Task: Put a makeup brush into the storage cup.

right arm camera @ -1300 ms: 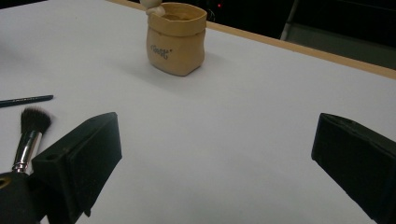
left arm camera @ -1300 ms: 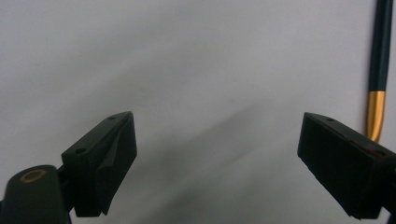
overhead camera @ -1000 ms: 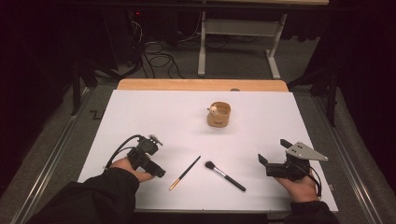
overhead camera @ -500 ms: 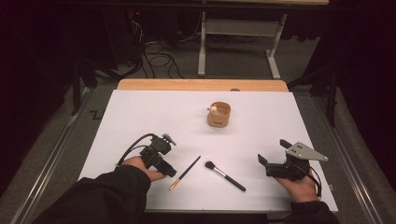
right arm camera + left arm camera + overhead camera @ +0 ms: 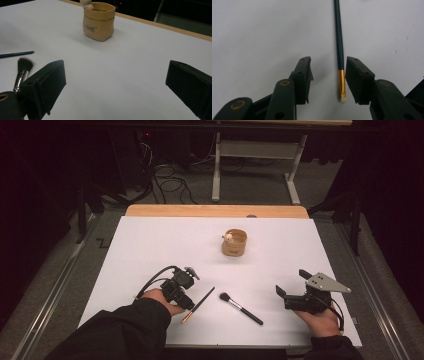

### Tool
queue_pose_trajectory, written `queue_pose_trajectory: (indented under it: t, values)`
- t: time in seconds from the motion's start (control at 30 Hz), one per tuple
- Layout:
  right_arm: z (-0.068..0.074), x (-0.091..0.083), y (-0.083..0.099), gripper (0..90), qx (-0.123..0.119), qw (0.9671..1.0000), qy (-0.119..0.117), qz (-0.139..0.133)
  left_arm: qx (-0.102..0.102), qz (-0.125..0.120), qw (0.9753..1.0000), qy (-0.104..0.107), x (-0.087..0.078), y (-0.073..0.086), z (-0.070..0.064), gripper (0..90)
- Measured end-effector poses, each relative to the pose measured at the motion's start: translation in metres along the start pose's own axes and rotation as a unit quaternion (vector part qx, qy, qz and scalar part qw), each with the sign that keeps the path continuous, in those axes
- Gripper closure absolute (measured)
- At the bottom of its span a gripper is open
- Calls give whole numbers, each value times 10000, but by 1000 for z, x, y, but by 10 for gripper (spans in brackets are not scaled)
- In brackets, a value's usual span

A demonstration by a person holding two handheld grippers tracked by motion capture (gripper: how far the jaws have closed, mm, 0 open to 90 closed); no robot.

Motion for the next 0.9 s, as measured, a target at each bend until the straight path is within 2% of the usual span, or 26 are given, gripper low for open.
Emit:
queue_pose_trajectory:
  t: [0.37, 0.53, 0.7, 0.9]
  values:
    - [-1, 0, 0, 38, 12, 10000, -3, -6, 57, 54, 10000, 37, 10, -1, -7, 586]
    - [-1, 0, 0, 39, 7, 10000, -5, -5, 99, 83, 9999, 35, 12, -1, -9, 612]
    - [-1, 0, 0, 40, 2, 10000, -10, -3, 155, 9, 9999, 16, 12, 0, -9, 670]
    - [0, 0, 0, 40, -8, 10000, -12, 5, 207, 61, 9998, 4, 17, 1, -12, 690]
Point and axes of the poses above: each handheld gripper's, and its own axes: x roughly forward along the jaws, y roughly out of its underside, z roughly to its left, the point moved 2 cm from there along x, roughly forward along the jaws, and after that the axes turned 1 degree about -y, right-handed, at the moved point
